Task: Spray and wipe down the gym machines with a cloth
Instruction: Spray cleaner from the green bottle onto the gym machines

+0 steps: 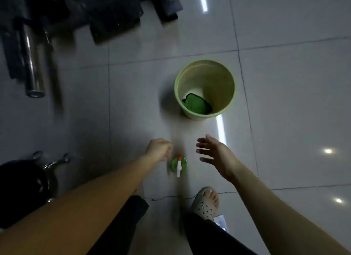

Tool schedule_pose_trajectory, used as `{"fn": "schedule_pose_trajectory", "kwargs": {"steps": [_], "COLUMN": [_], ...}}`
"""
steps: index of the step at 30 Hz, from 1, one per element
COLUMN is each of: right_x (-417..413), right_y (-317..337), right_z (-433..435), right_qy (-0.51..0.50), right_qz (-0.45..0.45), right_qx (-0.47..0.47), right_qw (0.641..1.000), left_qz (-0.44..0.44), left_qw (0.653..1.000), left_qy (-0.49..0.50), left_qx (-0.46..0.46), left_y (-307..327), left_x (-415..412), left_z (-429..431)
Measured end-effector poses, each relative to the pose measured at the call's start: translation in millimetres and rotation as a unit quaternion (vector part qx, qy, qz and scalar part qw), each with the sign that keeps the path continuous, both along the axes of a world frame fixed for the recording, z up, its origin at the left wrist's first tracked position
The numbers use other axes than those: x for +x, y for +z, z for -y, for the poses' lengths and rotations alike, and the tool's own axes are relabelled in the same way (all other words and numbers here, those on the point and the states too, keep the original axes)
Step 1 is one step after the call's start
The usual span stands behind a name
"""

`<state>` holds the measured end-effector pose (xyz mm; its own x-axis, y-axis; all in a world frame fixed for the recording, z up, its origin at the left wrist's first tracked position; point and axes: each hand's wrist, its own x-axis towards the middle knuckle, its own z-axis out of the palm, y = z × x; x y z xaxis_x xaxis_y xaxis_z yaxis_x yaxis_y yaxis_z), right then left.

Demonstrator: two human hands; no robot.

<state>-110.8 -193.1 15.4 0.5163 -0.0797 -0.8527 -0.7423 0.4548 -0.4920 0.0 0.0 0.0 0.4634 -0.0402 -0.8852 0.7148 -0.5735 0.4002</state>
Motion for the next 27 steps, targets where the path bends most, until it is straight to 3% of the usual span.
{"fn": "schedule_pose_trajectory", "kwargs": {"steps": [6,11,19,27], "right_x": [-30.0,-47.2,-46.5,-38.2], "right_y": [-94.2,-126.4,-124.7,-125.0], "right_z": [-26.1,-41.7,-55.4,-75.4], "right_qy": [-0.016,-0.015,0.002,0.07], "right_qz": [-0.065,-0.078,-0.07,-0.051], "right_qx": [0.047,0.069,0.06,0.011], "right_qw": [0.997,0.994,0.996,0.996], "left_qz": [0.018,0.055,0.142,0.185], "left_qw": [0.998,0.993,0.965,0.958], "left_qy": [-0.064,-0.083,-0.201,-0.191], "left_qx": [0.011,0.057,0.086,0.105], "left_y": [-95.0,-133.6,-136.6,-128.0], "left_x": [-59.4,-93.0,-82.9,-64.1], "left_z": [-8.9,-18.4,-16.5,-27.7]}}
